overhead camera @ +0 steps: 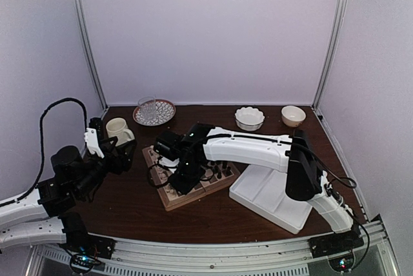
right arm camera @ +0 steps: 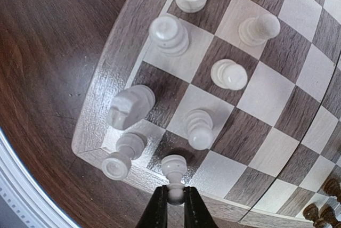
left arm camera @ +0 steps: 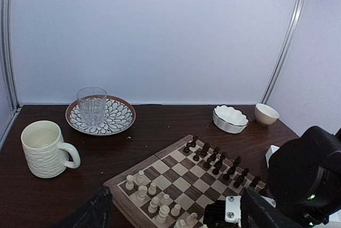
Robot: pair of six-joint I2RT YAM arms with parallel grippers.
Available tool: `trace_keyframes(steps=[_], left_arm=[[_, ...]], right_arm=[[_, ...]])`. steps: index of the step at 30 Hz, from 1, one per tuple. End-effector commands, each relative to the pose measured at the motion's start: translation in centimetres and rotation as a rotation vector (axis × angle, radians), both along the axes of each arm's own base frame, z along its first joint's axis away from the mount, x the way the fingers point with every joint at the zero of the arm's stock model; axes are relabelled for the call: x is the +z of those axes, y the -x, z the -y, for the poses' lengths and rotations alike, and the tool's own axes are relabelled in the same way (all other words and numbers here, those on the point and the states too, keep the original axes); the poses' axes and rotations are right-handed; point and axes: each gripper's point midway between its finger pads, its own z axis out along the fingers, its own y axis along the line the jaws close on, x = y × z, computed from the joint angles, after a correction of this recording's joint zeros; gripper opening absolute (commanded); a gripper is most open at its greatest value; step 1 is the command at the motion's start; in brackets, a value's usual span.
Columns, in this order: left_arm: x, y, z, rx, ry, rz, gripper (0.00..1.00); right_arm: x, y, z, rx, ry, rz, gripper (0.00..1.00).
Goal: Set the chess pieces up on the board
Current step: Place the pawn at h2.
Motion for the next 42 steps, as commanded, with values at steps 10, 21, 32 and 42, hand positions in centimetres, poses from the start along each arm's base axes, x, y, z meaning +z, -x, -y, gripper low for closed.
trace_keyframes(steps=[10, 21, 32, 42], left_arm=[[1.5, -0.1, 0.2, -0.008, 0.027, 0.043, 0.83], [1.5, -0.1, 0.2, -0.011, 0.027, 0.043, 0.83], [1.4, -0.1, 0.4, -0.016, 0.024, 0.041, 0.83], [1.3, -0.2, -0.1, 0.010, 0.019, 0.041, 0.83]], right_arm=[[0.5, -0.8, -0.6, 0.002, -0.022, 0.029, 0.21], [0.7, -0.6, -1.1, 0.010, -0.047, 0.018, 0.17], [0.8, -0.7, -1.2, 0.009, -0.053, 0.025, 0.16], [5.9, -1.7, -1.0, -0.016, -0.171, 0.138, 0.47]])
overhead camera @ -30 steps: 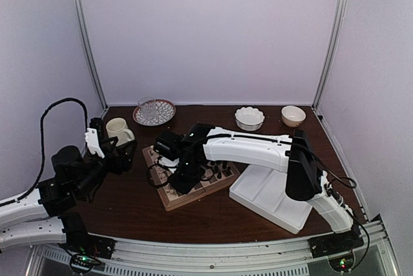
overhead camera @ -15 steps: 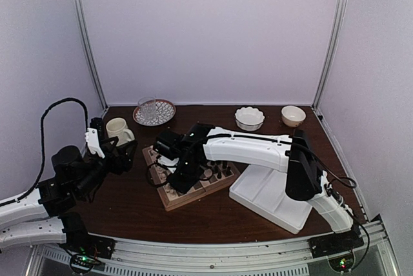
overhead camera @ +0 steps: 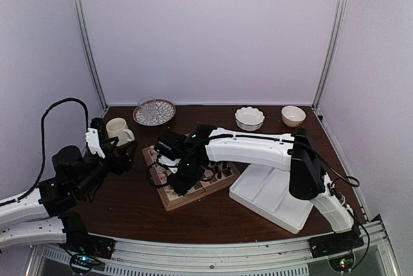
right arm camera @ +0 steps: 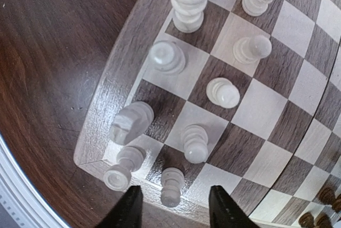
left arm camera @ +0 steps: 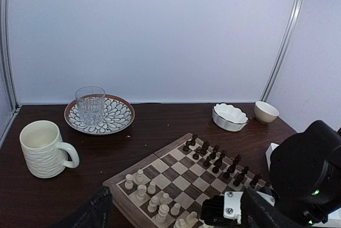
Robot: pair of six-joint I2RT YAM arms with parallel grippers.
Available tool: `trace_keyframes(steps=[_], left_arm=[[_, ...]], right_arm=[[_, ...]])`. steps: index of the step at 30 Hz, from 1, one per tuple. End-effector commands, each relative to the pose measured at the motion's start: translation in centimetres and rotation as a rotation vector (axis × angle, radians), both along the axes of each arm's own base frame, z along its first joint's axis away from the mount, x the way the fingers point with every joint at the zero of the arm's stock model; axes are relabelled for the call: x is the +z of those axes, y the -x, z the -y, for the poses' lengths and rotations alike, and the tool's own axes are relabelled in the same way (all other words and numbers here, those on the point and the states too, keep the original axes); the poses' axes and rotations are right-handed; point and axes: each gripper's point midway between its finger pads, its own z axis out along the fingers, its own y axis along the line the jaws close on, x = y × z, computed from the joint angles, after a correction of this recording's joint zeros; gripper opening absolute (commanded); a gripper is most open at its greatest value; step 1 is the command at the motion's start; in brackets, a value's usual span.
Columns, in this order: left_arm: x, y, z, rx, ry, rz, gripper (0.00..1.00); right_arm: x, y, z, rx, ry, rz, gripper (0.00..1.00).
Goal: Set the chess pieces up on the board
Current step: Place the pawn at h2, then reset both arms
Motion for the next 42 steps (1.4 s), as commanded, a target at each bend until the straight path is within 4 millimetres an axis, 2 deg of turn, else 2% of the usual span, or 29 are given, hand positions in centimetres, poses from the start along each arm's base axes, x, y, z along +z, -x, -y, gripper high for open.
trace_keyframes(steps=[1, 5, 7, 10, 13, 15, 18, 21, 23, 26, 30, 31, 33, 37, 39, 42], left_arm=[[1.6, -0.1, -0.3, 0.014, 0.027, 0.049, 0.83], [1.7, 0.1, 0.0, -0.009, 0.014, 0.065, 0.85], [1.7, 0.1, 0.2, -0.020, 0.003, 0.070, 0.86], [1.8, 0.4, 0.8, -0.057, -0.017, 0.077, 0.88], [2.0, 1.4, 2.8, -0.187, -0.086, 0.114, 0.97], [1.9, 1.5, 3.4, -0.218, -0.094, 0.111, 0.98], [1.3, 1.3, 3.9, -0.226, -0.117, 0.095, 0.98], [0.4, 0.5, 3.9, -0.199, -0.161, 0.059, 0.98], [0.0, -0.1, 3.9, -0.173, -0.201, 0.030, 0.98], [-0.8, -1.2, 3.4, -0.116, -0.277, -0.010, 0.98], [-1.9, -2.1, 3.3, -0.084, -0.389, -0.038, 0.98], [-2.1, -2.4, 3.0, -0.057, -0.413, -0.040, 0.98], [-2.6, -2.9, 2.0, -0.005, -0.457, -0.039, 0.98], [-3.2, -3.7, -0.3, 0.080, -0.492, -0.028, 0.97], [-3.4, -4.1, -1.3, 0.112, -0.506, -0.021, 0.97], [-3.9, -4.8, -2.8, 0.167, -0.553, -0.018, 0.98]], right_arm=[[6.6, -0.9, 0.2, -0.019, -0.158, 0.120, 0.50], [13.8, -1.1, 2.0, -0.052, -0.340, 0.279, 0.56], [16.8, -1.9, 5.0, -0.120, -0.380, 0.400, 0.56], [20.8, -3.1, 11.3, -0.278, -0.424, 0.606, 0.57], [23.1, -3.4, 17.5, -0.392, -0.470, 0.766, 0.63], [23.9, -3.1, 20.6, -0.432, -0.489, 0.863, 0.71], [23.4, -2.4, 24.4, -0.446, -0.464, 0.968, 0.83], [21.5, -2.1, 28.2, -0.470, -0.355, 1.062, 0.86], [20.5, -2.1, 31.1, -0.527, -0.244, 1.134, 0.99], [19.4, -2.8, 35.1, -0.623, -0.157, 1.202, 0.99], [18.1, -4.2, 38.9, -0.661, -0.242, 1.210, 1.00], [17.8, -4.8, 40.7, -0.705, -0.256, 1.230, 1.00], [16.9, -5.3, 42.9, -0.732, -0.301, 1.264, 0.99], [13.8, -6.6, 47.6, -0.842, -0.293, 1.291, 0.98], [12.8, -7.8, 49.0, -0.884, -0.331, 1.267, 0.98], [12.6, -10.0, 50.6, -0.954, -0.393, 1.292, 0.98]])
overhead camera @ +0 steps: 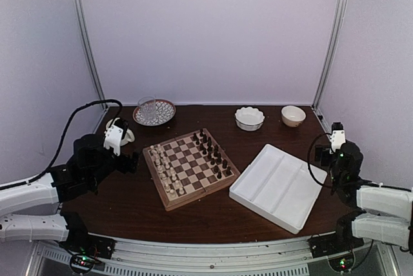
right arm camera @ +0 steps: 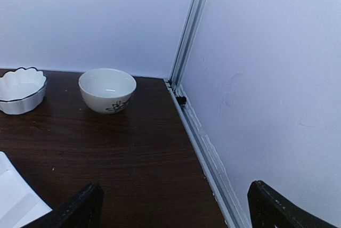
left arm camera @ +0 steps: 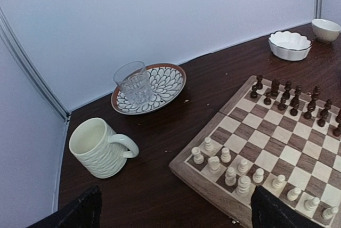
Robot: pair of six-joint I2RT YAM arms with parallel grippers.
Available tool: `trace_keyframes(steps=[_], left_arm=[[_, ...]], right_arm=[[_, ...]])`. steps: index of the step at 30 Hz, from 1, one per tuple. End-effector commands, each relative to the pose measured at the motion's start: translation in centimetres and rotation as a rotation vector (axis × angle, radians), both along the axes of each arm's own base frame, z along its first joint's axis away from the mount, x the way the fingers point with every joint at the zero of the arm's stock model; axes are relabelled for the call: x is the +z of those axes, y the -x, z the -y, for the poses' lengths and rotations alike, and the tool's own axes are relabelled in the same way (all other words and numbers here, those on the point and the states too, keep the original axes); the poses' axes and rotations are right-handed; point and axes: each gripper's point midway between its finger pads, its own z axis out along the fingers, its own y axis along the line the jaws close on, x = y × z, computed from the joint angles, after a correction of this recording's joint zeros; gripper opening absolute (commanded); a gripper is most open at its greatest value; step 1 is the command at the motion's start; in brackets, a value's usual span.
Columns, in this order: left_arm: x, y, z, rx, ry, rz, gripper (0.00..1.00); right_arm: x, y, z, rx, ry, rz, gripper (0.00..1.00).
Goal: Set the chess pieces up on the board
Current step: Reset both arms
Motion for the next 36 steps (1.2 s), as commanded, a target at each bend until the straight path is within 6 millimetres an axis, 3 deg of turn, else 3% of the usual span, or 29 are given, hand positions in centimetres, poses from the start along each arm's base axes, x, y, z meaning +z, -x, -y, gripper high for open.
trace_keyframes(steps=[1, 6, 8, 10, 13, 19, 21, 23, 28, 30, 32, 34, 36], left_arm=[[0.1, -1.4, -2.6, 0.097, -0.093, 0.068, 0.98], [-2.9, -3.3, -4.5, 0.181, -0.192, 0.006, 0.97], [-3.6, -4.1, -5.6, 0.209, -0.183, -0.009, 0.98], [-4.3, -4.7, -6.9, 0.244, -0.159, -0.015, 0.98], [-5.0, -5.5, -9.9, 0.327, -0.099, -0.055, 0.98], [-7.6, -6.3, -13.4, 0.373, -0.027, 0.007, 0.98], [-8.0, -7.6, -14.2, 0.373, 0.003, -0.002, 0.98], [-9.2, -8.6, -14.5, 0.365, -0.001, -0.062, 0.96], [-9.3, -10.2, -14.5, 0.306, 0.068, -0.012, 0.88], [-10.3, -10.6, -14.2, 0.254, 0.066, 0.045, 0.91], [-11.2, -10.4, -14.2, 0.249, 0.061, -0.031, 0.90], [-11.2, -11.4, -13.8, 0.222, 0.058, -0.034, 0.97], [-11.5, -11.6, -14.9, 0.292, 0.055, -0.072, 0.98]], right_arm=[[1.8, -3.3, -0.1, 0.061, -0.120, 0.182, 0.98], [-3.0, -6.8, -0.8, 0.077, -0.063, 0.085, 0.99], [-2.9, -6.7, -0.6, 0.045, -0.037, 0.113, 1.00], [-3.7, -7.3, -0.3, 0.018, -0.059, 0.034, 1.00], [-3.6, -8.3, 1.1, -0.069, -0.071, 0.023, 0.99], [-3.7, -8.3, 1.2, -0.076, -0.075, 0.011, 1.00], [-3.7, -8.4, 1.2, -0.075, -0.074, 0.015, 1.00], [-3.7, -8.4, 1.2, -0.075, -0.073, 0.014, 1.00], [-3.7, -8.4, 1.2, -0.076, -0.074, 0.015, 1.00], [-3.7, -8.4, 1.2, -0.076, -0.074, 0.013, 0.99], [-3.7, -8.4, 1.2, -0.075, -0.074, 0.014, 1.00], [-3.7, -8.4, 1.2, -0.074, -0.073, 0.014, 0.99], [-3.7, -8.4, 1.2, -0.073, -0.074, 0.013, 1.00]])
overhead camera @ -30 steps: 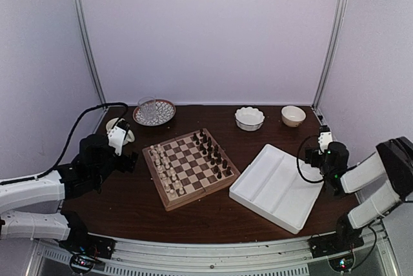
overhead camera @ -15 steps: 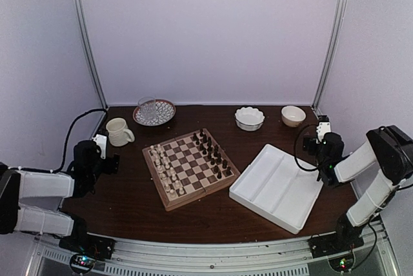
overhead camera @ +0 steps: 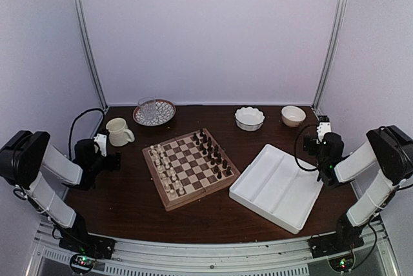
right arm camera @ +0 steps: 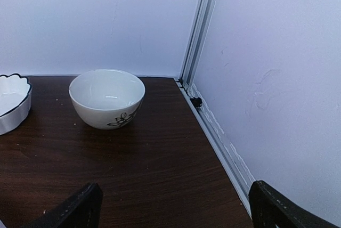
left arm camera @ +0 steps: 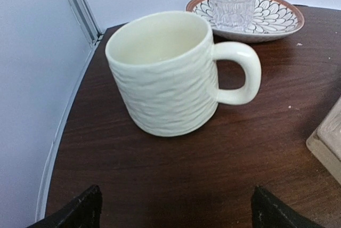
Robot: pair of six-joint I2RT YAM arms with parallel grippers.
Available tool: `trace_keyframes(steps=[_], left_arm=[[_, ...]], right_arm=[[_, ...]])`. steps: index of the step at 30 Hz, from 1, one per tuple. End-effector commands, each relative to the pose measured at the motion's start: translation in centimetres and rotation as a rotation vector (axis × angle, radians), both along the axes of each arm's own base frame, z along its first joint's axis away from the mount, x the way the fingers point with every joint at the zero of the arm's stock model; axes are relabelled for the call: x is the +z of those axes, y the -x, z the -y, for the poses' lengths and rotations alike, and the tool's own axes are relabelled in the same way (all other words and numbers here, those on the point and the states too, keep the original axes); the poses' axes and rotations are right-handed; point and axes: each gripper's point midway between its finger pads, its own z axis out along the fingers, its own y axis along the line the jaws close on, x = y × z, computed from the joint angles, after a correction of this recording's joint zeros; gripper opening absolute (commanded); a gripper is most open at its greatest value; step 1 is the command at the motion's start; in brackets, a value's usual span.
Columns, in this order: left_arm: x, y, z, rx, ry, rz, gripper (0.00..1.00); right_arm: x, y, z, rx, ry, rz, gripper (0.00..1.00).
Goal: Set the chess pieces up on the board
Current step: Reset both arms
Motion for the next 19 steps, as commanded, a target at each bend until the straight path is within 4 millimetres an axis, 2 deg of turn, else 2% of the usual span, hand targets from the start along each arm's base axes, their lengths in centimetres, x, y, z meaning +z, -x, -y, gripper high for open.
trace_keyframes(steps=[1, 19], left_arm=[[3.09, -2.30, -0.19, 0.008, 0.012, 0.104, 0.98], [2.99, -2.22, -0.17, 0.008, 0.012, 0.099, 0.98]], right_arm=[[0.31, 0.07, 0.43, -0.022, -0.014, 0.012, 0.99], [0.26, 0.03, 0.48, -0.022, -0.017, 0.009, 1.00]])
